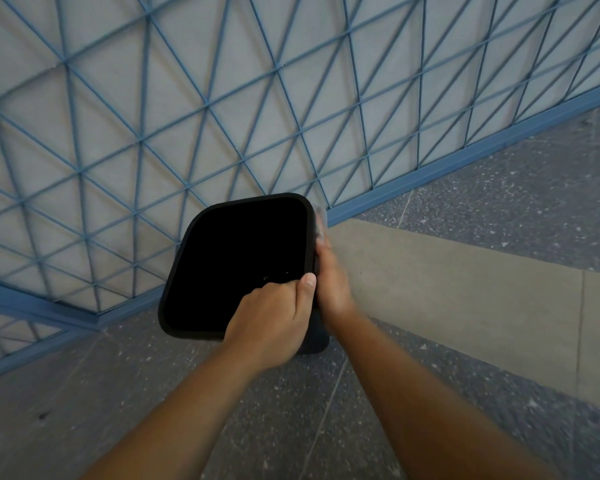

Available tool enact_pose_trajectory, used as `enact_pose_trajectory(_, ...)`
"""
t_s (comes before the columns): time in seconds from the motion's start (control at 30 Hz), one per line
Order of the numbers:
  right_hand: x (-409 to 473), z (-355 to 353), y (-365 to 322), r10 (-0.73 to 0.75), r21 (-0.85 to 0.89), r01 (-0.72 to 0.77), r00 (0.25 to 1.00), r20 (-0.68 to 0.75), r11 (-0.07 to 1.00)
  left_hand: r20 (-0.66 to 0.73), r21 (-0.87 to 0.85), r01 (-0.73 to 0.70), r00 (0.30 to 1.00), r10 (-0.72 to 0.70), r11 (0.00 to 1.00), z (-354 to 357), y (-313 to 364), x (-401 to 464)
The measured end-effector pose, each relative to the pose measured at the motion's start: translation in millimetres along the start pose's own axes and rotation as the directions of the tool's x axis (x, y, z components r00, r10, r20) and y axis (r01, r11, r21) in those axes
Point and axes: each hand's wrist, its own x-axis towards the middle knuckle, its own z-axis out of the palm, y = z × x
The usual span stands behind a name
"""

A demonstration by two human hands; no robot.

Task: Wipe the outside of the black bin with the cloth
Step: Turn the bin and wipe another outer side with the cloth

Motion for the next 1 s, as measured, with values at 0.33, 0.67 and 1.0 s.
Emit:
enact_pose_trajectory(0.33, 4.3, 4.2, -0.9, 0.035, -0.068, -0.035, 0.999, -0.004, 0.997, -0.010, -0.010, 0.004, 1.000, -0.004, 1.000, 1.8, -8.4, 1.6)
enact_pose_trajectory(0.67, -7.5, 10.6, 7.6, -0.092, -0.097, 0.096, 0.995, 0.039, 0.991, 0.003, -0.038, -0.001, 1.000, 0.001, 0.999, 1.1, -14.4, 0.3)
enact_pose_trajectory(1.0, -22.8, 10.9, 18.9, -0.081, -0.109, 0.086, 0.996, 0.050, 0.990, -0.012, -0.058, -0.001, 1.000, 0.000, 0.998, 3.8, -16.7, 1.3)
